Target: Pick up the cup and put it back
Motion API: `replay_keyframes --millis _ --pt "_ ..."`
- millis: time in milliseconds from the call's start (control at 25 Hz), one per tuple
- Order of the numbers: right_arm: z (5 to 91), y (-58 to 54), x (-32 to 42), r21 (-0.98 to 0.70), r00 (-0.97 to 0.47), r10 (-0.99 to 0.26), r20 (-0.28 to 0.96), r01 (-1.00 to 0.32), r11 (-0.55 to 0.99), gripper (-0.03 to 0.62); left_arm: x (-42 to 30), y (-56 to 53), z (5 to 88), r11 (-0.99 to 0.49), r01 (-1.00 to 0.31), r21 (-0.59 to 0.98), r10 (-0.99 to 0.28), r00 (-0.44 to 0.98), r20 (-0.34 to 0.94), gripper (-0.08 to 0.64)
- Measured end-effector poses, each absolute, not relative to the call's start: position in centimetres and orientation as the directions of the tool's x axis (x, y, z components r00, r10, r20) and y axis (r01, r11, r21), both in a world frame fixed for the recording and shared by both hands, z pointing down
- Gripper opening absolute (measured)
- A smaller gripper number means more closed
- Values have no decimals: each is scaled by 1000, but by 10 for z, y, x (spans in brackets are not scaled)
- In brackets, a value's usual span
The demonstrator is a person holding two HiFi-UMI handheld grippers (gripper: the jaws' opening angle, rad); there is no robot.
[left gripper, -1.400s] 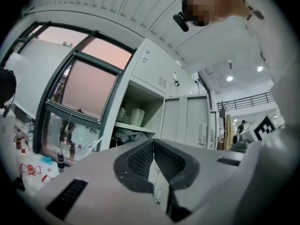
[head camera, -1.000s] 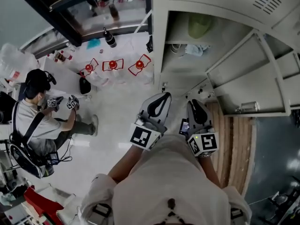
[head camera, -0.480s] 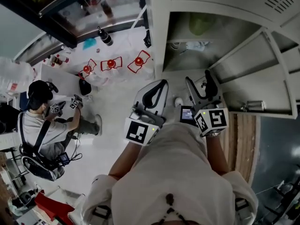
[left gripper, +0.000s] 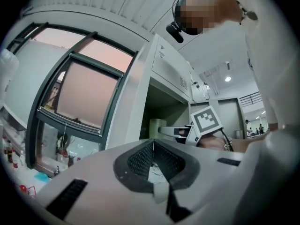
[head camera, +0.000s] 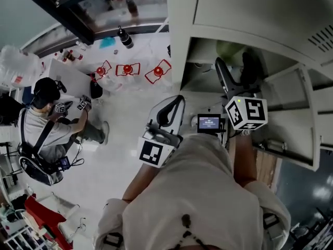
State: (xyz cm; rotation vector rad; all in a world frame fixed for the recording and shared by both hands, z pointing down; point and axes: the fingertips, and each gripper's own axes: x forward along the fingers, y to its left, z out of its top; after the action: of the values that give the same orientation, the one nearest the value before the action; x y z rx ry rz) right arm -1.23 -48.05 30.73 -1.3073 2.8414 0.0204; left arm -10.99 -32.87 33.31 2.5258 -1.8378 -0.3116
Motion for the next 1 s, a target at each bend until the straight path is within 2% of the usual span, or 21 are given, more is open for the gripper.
replay_keyframes --millis 440,640,760,1000 --pt "298 -520 -28 45 -696 -716 54 -715 698 341 -108 -344 337 -243 -962 128 -952 211 -220 9" --pt "302 -525 -29 79 -669 -737 100 -733 676 339 -109 -342 344 -232 -961 153 -960 201 -193 9" --pt "301 -525 -29 79 -660 -744 104 -740 668 338 -112 -339 338 -238 -961 141 -953 203 -226 9" --pt "296 -514 -30 56 -666 -741 82 -740 671 337 -116 -330 348 -251 -957 147 -959 224 -176 9"
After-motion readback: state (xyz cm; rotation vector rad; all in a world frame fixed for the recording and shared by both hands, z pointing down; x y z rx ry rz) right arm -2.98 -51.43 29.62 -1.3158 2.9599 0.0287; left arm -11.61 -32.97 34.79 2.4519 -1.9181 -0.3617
